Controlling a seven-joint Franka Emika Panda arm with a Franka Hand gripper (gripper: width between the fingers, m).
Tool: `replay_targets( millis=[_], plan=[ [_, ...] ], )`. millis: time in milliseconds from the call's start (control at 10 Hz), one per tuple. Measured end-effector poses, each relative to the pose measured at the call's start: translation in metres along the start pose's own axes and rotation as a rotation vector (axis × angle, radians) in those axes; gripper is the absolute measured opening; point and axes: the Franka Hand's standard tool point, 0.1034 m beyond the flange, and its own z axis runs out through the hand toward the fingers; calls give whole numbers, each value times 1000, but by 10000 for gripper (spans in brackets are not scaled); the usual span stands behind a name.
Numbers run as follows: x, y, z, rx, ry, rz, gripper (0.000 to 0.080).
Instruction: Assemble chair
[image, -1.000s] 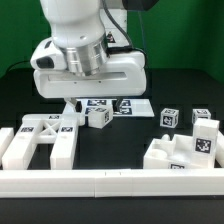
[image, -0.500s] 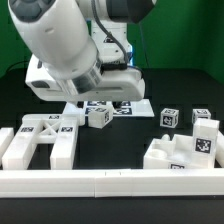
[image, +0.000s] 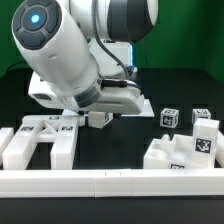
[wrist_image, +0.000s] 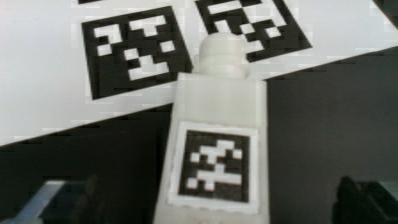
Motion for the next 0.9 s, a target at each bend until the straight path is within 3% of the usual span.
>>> replay_targets(
  millis=[200,400,500,600,900],
  plan=[
    [-2,-2,6,-4,-10,-3,649],
    [-2,-2,7,-5,-12,-3,388],
    [-2,-2,7,-5,-13,-3,388],
    [-2,-1,7,-5,-14,-4,283],
    [-3,-8,2,-7,-8,-11,284]
  ],
)
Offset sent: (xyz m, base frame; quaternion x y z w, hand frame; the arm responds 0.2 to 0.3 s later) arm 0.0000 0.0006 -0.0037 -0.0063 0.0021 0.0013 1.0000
